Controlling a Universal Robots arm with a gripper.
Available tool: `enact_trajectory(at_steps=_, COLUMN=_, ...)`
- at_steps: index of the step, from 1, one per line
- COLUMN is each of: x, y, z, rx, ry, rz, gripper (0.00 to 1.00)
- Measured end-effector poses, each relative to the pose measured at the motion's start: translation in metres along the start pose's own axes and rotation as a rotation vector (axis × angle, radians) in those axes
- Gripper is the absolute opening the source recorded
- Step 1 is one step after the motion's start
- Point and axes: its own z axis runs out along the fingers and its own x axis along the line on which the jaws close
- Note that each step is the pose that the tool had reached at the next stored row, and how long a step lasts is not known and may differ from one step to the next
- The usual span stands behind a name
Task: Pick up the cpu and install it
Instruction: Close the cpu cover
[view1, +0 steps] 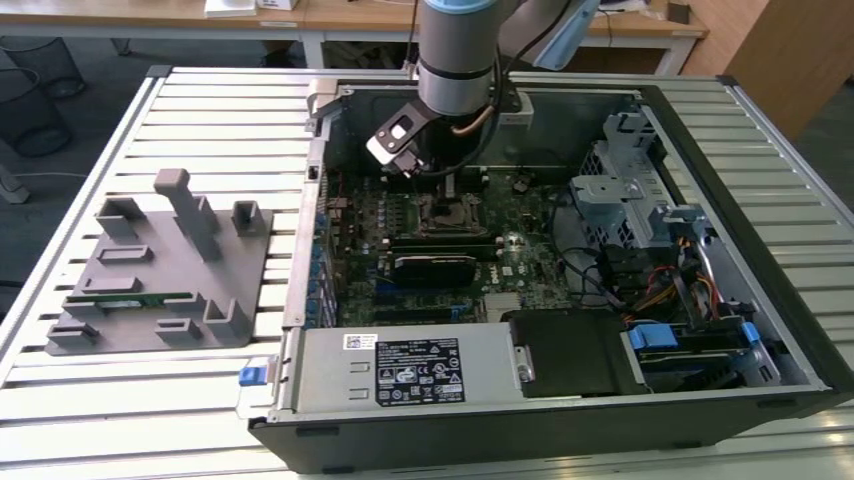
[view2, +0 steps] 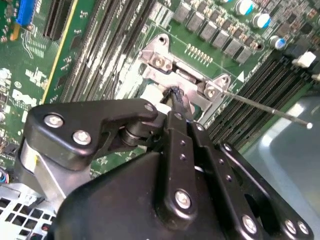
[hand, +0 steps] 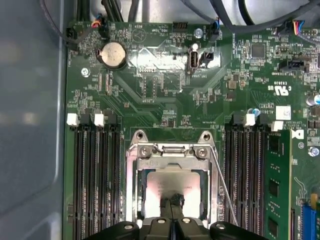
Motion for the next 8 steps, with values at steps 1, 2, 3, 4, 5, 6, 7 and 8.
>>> enact_trajectory(at_steps=1, x=0.0, y=0.0, z=0.0, rx=0.0, ry=0.0001, rz=0.0, gripper=0.11)
enact_trajectory(at_steps=2, x=0.0001, y=0.0, z=-0.0001, rx=-0.0001, ry=0.0003, rz=0.0, gripper=0.11)
enact_trajectory(at_steps=3, x=0.0002, y=0.0002, z=-0.0005, rx=-0.0006, ry=0.0009, rz=0.0, gripper=0.11)
enact_trajectory(at_steps=4, x=0.0002, y=0.0001, z=-0.0017, rx=-0.0003, ry=0.0006, rz=0.0, gripper=0.11)
enact_trajectory(at_steps=5, x=0.0001, y=0.0001, z=-0.0033, rx=-0.0001, ry=0.0003, rz=0.0, gripper=0.11)
enact_trajectory(at_steps=6, x=0.0, y=0.0001, z=-0.0048, rx=-0.0001, ry=0.0003, rz=0.0, gripper=0.11)
enact_trajectory(at_steps=7, x=0.0, y=0.0001, z=-0.006, rx=0.0, ry=0.0003, rz=0.0, gripper=0.11)
enact_trajectory(at_steps=8, x=0.0, y=0.0001, z=-0.0066, rx=-0.0001, ry=0.0002, rz=0.0, gripper=0.11)
